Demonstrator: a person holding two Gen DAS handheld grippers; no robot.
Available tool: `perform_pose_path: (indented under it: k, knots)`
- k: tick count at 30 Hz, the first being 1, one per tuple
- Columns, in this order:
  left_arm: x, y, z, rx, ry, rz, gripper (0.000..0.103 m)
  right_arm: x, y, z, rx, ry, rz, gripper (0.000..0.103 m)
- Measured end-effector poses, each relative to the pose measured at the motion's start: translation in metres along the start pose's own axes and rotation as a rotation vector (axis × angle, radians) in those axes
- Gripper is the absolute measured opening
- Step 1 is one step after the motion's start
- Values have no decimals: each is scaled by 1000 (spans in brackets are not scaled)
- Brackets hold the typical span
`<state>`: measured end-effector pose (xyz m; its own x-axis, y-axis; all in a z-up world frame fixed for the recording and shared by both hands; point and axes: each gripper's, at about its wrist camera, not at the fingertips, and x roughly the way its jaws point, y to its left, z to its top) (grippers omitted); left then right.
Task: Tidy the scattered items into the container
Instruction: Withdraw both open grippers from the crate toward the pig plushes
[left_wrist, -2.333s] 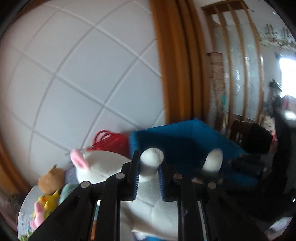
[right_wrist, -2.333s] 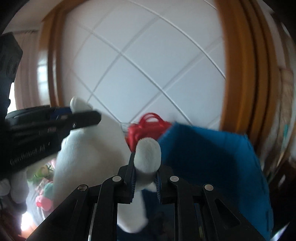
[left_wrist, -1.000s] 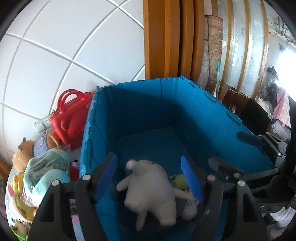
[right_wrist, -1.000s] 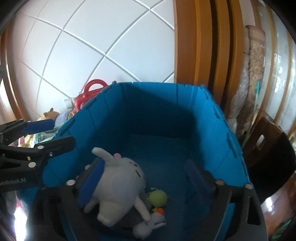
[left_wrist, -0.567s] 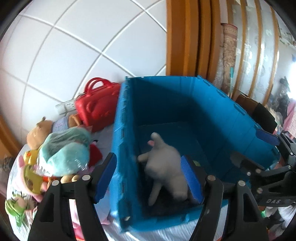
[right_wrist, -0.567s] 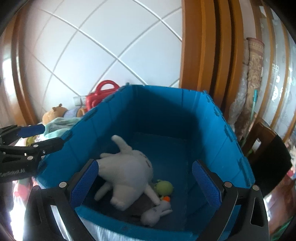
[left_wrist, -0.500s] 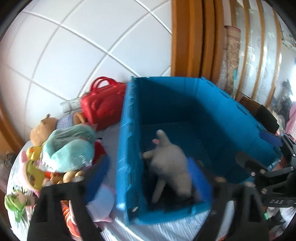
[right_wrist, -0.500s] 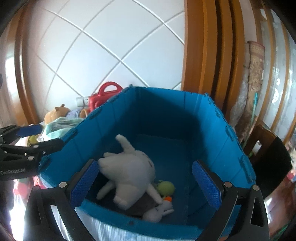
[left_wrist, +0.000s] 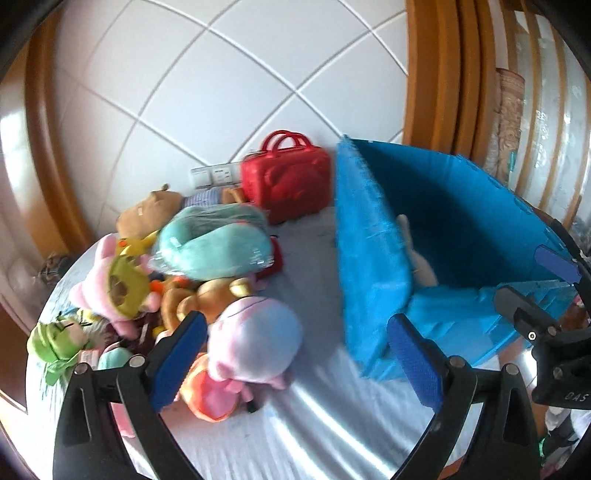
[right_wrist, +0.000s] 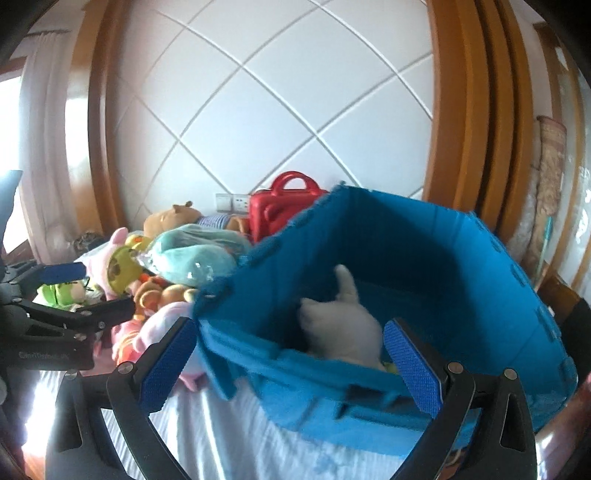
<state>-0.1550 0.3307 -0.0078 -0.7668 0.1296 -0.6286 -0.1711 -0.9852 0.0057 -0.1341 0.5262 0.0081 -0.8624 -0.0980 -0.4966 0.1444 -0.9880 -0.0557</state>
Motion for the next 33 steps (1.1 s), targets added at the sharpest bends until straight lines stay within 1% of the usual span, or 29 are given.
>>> perform_pose_path:
  k: [2, 5, 7, 11, 14, 20, 23, 25, 30, 33]
  knots:
    - [-4, 22, -7, -2, 6, 2, 100, 0, 20, -1, 9, 2, -7, 103]
    - [-10, 51, -19, -2, 17, 1, 100, 1, 49, -4, 42, 8, 36, 103]
    - [-14, 71, -26, -2, 24, 1, 100, 2, 69, -6, 54, 10, 47, 103]
    - [-17, 112, -46, -28, 54, 6, 100, 3, 112, -11, 38, 34, 61, 103]
    - [-16, 141, -61, -46, 79, 10, 100, 9, 143, -16, 20, 72, 66, 103]
    - [-18, 195, -86, -58, 99, 38, 100, 19, 195, -27, 7, 116, 60, 103]
    - [-17, 220, -98, -78, 113, 55, 100, 24, 215, -32, 1, 144, 42, 103]
    - [-15, 236, -106, -101, 130, 70, 100, 30, 227, -35, -2, 162, 46, 103]
    - [-1, 273, -124, -162, 176, 115, 99, 55, 255, -43, -38, 219, 79, 103]
    - [11, 291, -133, -208, 216, 154, 99, 78, 268, -47, -72, 261, 114, 103]
